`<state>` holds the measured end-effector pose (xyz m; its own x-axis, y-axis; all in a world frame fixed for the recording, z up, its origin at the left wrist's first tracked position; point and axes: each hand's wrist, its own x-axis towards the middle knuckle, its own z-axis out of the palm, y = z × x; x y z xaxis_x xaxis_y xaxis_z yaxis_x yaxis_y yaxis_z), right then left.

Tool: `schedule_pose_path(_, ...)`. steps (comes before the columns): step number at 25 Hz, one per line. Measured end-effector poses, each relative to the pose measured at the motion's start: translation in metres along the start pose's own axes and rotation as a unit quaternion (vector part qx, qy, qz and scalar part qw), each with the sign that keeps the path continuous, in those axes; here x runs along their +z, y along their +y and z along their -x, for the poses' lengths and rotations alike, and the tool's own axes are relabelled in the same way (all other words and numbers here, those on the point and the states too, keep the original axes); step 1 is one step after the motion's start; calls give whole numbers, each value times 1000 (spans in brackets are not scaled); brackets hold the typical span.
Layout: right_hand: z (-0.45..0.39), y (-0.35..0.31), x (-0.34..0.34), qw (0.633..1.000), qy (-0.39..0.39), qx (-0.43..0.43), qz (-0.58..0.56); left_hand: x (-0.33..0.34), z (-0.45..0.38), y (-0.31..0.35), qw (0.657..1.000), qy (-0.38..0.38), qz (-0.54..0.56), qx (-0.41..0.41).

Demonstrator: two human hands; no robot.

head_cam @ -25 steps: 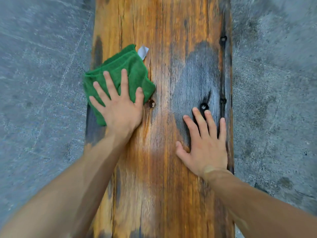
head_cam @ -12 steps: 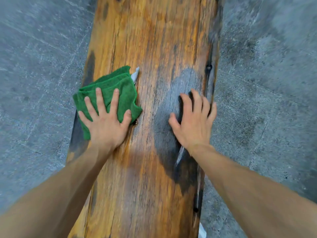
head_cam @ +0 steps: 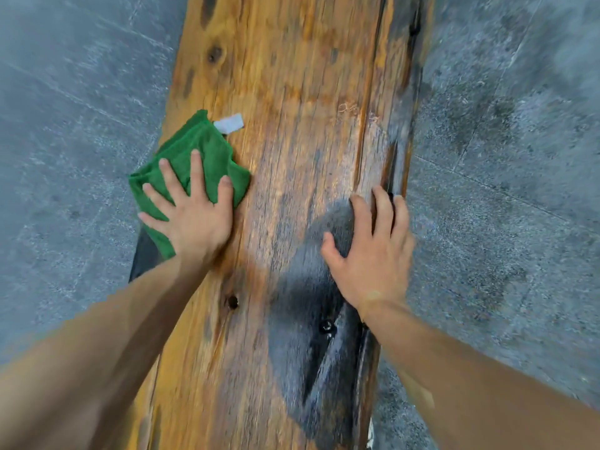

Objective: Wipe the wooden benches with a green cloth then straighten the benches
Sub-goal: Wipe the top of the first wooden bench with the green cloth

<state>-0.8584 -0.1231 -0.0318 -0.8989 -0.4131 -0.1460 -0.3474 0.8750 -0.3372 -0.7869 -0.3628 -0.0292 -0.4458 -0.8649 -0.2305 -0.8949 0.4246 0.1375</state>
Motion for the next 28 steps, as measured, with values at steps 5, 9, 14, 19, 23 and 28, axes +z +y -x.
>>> schedule_pose_path(5,-5,1,0,1000,19,0,5,-1,-59,104,995,-15,-49,88)
schedule_pose_path(9,-6,0,-1,1000,25,7,2,12,-39,185,938,-52,-125,320)
schedule_pose_path(14,-4,2,0,999,33,6,-2,-2,-33,143,757,-105,-196,615)
schedule_pose_path(19,-3,2,-2,1000,3,8,-1,-37,-63,-18,923,-97,-127,350)
schedule_pose_path(23,-3,2,-1,1000,-13,9,16,-32,-89,26,985,-78,-66,140)
schedule_pose_path(28,-4,1,-2,1000,-7,4,23,-6,-95,143,967,-32,-79,241)
